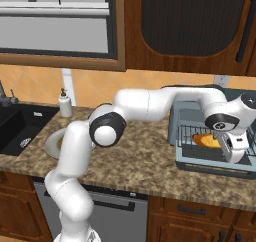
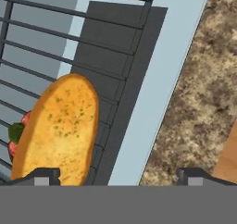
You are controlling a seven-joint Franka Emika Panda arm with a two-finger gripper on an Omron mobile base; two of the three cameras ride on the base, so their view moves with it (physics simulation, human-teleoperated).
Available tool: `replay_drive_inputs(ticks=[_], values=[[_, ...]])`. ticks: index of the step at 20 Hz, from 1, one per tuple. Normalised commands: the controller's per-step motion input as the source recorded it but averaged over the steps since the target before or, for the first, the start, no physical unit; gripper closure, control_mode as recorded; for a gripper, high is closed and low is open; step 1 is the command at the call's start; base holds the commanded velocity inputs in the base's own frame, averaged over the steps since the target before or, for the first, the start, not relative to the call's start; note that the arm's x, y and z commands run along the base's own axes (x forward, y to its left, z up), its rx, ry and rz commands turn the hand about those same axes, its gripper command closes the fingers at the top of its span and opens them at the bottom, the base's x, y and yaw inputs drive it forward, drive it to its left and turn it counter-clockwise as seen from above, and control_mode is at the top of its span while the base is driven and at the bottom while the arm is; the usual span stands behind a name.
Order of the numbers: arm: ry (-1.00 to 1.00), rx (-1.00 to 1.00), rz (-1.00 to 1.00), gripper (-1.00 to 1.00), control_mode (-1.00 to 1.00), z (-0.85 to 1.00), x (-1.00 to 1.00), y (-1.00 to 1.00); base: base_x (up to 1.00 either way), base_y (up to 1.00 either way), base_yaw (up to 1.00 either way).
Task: Pick up the kebab skewer and baguette bread, and place them inside the toaster oven. Close the toaster oven door and start by setting the timer.
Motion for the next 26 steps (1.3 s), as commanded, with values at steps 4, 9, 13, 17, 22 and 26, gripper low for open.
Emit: replay_drive_inputs(ticks=[4, 9, 13, 17, 22, 26], values=[[-0.12, -0.01, 0.14, -1.0, -1.0, 0.0, -0.29, -0.1, 0.0, 0.0, 0.0], [-0.21, -0.09, 0.18, -1.0, -1.0, 0.05, -0.29, 0.0, 0.0, 0.0, 0.0], [-0.15, -0.09, 0.13, -1.0, -1.0, 0.15, -0.03, 0.0, 0.0, 0.0, 0.0], [-0.19, -0.12, 0.23, -1.0, -1.0, 0.01, -0.13, 0.0, 0.0, 0.0, 0.0], [-0.2, -0.21, 0.28, -1.0, -1.0, -0.02, -0.16, 0.08, 0.0, 0.0, 0.0], [-0.25, -0.24, 0.26, -1.0, -1.0, 0.0, -0.08, 0.22, 0.0, 0.0, 0.0]])
